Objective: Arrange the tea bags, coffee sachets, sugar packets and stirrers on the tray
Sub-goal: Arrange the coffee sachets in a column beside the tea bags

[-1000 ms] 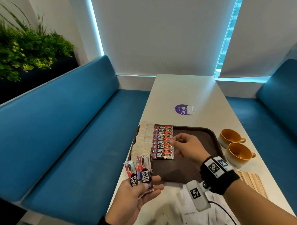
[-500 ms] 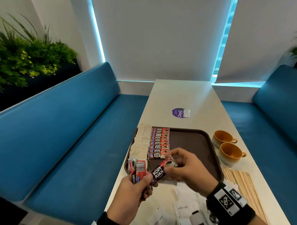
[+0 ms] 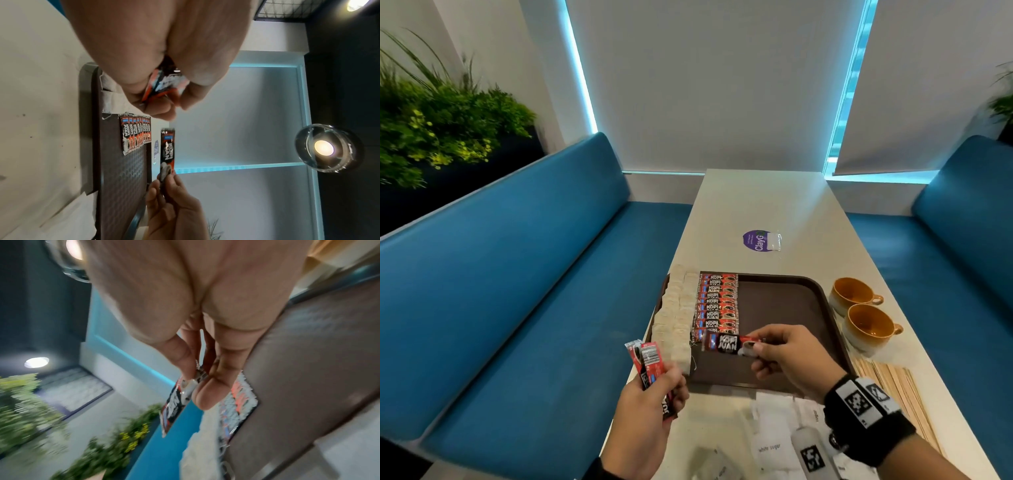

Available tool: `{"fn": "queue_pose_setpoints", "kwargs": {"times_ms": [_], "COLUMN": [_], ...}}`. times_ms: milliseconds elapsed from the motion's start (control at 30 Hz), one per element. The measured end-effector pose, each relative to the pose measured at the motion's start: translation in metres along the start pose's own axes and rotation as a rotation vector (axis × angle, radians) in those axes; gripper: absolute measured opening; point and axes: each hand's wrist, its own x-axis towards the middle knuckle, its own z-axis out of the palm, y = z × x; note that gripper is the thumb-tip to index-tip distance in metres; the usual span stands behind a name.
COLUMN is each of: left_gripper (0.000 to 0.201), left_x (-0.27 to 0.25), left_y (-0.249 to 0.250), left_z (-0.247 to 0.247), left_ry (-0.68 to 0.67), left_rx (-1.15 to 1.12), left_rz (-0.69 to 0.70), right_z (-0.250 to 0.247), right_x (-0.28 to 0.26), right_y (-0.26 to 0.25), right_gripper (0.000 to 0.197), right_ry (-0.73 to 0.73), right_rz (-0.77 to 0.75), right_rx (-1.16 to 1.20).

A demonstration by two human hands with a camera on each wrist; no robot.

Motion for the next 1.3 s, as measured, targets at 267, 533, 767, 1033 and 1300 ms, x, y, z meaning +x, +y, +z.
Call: {"fn": "queue_pose_setpoints", "kwargs": {"times_ms": [267, 533, 767, 1033, 1300], "left_gripper": [0.037, 0.021, 0.021, 0.028, 0.024], "left_x": [0.014, 0.016, 0.019, 0.022, 0.025], "left_y": [-0.009, -0.003, 0.0, -0.004, -0.006], "left_z": [-0.016, -0.027, -0.027, -0.027, -0.028], "left_ry": [0.007, -0.116, -0.116, -0.151, -0.145], "left_rx": [-0.036, -0.002, -0.056, -0.074, -0.056], "left_rz": [-0.124, -0.251, -0.268, -0.3, -0.297], "right_z": [-0.001, 0.019, 0.024, 0.027, 0.027], "right_x": [0.078, 0.108, 0.111, 0.113, 0.117], "right_y": [0.018, 0.02, 0.023, 0.022, 0.023], "right_gripper": [0.009, 0.009, 0.017, 0.02, 0.023], "right_ry": [0.071, 0.017, 0.092, 0.114, 0.124], "right_rz": [0.133, 0.261, 0.321, 0.338, 0.336], "right_rx": [-0.328, -0.409, -0.446, -0.461, -0.492]}}
